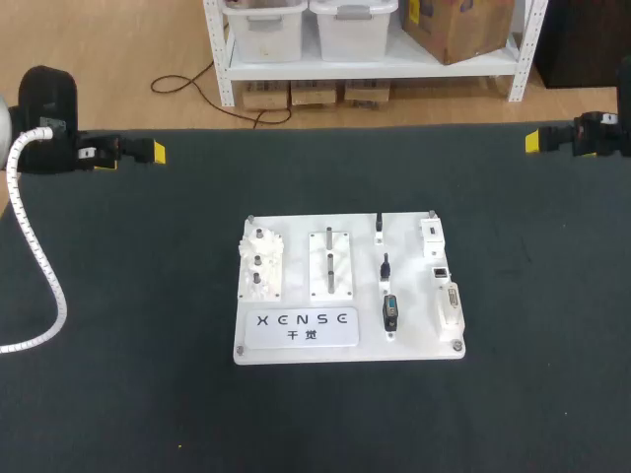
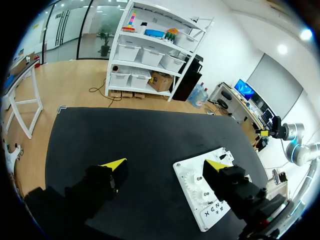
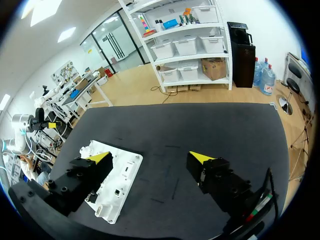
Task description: Insert the Ethernet cable into its matching sockets.
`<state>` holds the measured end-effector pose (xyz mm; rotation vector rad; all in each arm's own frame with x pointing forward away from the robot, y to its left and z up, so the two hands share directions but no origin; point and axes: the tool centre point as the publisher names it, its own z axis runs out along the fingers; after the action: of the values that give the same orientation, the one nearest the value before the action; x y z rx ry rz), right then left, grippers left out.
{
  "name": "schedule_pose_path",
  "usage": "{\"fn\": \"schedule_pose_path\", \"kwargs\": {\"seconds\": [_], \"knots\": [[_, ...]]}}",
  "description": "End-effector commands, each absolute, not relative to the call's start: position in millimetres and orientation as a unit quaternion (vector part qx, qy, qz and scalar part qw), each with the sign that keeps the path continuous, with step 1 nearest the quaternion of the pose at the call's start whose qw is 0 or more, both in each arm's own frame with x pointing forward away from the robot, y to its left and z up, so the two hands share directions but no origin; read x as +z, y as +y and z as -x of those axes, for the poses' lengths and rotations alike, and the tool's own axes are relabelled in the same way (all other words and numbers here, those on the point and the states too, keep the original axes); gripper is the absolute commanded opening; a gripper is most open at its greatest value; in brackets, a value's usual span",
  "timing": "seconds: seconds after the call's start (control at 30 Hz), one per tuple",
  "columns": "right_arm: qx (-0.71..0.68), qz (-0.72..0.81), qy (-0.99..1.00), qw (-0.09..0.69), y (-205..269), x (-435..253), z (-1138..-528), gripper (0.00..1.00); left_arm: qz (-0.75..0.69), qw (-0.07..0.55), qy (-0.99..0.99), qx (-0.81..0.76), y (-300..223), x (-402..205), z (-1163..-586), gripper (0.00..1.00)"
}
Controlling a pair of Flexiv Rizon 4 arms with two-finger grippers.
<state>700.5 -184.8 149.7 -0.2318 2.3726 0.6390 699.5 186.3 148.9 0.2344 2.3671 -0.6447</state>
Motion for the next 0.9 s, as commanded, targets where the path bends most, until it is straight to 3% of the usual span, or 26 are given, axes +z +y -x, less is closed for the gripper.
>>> {"fn": "schedule_pose_path", "kwargs": {"seconds": [0.03,0.3,0.67,0.9], "knots": [[0.245,0.089,0.907,0.33,-185,150,-701,1.0,-0.088,0.33,0.908,-0.243,185,150,-700,1.0],[0.245,0.089,0.907,0.33,-185,150,-701,1.0,-0.088,0.33,0.908,-0.243,185,150,-700,1.0],[0.245,0.089,0.907,0.33,-185,150,-701,1.0,-0.426,0.343,0.792,-0.271,111,142,-735,1.0],[0.245,0.089,0.907,0.33,-185,150,-701,1.0,-0.596,0.278,0.691,-0.299,47,122,-735,1.0]]}}
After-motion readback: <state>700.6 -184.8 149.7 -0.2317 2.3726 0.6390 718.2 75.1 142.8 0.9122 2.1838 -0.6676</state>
